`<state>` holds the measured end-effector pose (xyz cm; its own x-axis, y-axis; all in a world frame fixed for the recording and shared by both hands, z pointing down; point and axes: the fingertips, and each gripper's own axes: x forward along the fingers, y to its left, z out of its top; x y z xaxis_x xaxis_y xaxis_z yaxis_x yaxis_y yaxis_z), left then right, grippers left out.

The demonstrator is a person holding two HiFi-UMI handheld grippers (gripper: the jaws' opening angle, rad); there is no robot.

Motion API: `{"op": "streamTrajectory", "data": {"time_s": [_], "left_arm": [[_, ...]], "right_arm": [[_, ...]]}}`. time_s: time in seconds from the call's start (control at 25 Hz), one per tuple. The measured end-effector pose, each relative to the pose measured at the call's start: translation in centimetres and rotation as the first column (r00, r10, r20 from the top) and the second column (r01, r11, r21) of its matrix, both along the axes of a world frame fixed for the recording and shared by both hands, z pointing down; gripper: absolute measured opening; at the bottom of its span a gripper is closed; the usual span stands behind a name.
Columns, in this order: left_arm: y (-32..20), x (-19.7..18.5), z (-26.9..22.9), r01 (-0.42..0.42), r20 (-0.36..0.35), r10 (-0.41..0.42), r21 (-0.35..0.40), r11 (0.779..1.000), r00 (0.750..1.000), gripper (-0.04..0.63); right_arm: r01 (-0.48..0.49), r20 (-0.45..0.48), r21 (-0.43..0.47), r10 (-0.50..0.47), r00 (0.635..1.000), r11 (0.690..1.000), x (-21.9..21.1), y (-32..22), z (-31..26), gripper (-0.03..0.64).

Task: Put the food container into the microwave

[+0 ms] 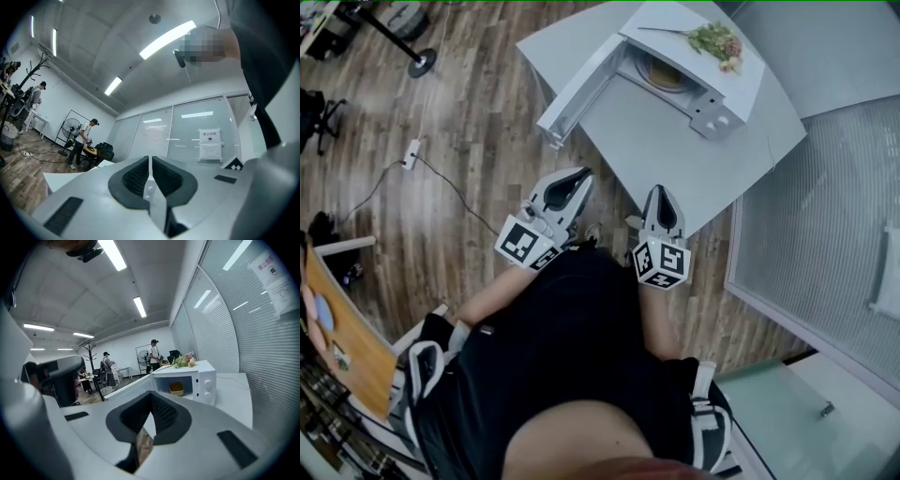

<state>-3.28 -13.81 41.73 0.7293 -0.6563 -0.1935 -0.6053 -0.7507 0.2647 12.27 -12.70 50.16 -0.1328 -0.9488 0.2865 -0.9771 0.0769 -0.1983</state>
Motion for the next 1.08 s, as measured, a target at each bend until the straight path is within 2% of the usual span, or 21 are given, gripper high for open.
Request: {"op": "streamTrajectory", "data": {"time_s": [0.52,1.08], "left_arm": [[0.4,-1.5,-0.1,-0.057,-0.009,0.057,0.016,0.998,0.998,0.041],[0.2,-1.8,-0.1,-0.069,-0.009,0.069,0.011,0.998,0.998,0.041]], "right_arm": [[-0.028,-0.005,0.015,0.028,1.000,0.999,-2.1,1.5,-1.5,0.023],[-0.036,-0.010,0.020,0.036,0.999,0.999,-2.5,1.1,-1.4,0.023]]}}
